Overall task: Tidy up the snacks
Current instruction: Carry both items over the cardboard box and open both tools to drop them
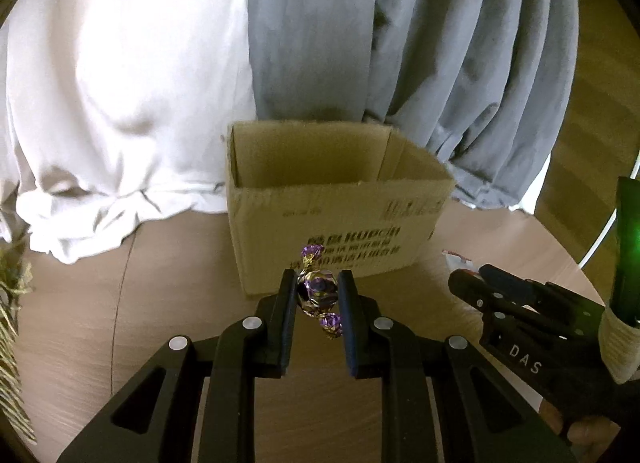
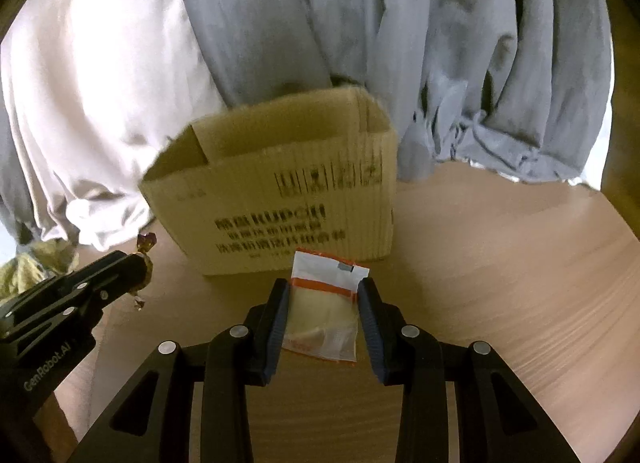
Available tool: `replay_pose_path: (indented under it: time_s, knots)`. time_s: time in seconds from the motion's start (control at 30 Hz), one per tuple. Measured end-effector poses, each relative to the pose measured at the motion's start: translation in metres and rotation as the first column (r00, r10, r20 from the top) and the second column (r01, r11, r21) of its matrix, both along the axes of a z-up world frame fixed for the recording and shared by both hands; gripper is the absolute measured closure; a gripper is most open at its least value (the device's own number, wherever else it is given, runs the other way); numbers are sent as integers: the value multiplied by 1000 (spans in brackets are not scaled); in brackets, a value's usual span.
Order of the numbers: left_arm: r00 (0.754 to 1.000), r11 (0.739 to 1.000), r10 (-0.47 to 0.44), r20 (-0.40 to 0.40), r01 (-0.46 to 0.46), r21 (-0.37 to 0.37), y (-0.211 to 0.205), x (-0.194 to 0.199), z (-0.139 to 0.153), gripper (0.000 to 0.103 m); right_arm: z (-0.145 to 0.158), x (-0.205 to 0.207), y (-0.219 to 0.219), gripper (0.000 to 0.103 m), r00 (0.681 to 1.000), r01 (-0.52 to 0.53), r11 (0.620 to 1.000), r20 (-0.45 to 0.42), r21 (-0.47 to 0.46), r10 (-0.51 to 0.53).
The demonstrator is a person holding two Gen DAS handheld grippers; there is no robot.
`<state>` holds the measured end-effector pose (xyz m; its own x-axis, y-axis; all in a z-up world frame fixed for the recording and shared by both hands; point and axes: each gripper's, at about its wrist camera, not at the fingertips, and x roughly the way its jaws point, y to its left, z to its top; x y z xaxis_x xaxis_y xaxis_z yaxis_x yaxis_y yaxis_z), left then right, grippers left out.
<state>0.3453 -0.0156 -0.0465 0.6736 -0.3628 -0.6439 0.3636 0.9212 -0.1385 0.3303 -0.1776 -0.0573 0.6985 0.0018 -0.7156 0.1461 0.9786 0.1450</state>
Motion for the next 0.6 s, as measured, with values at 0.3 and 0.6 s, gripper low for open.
replay_pose_path:
  time_s: [0.3, 0.6]
  knots:
    - [993, 1000, -9, 119, 12, -26, 0, -14, 46, 82, 43, -11, -4, 67, 995, 4, 1000, 98, 5, -5]
    - [974, 999, -14, 224, 23, -37, -2, -7, 87, 82, 85, -8, -7, 66, 976, -12, 1000, 218, -5, 13]
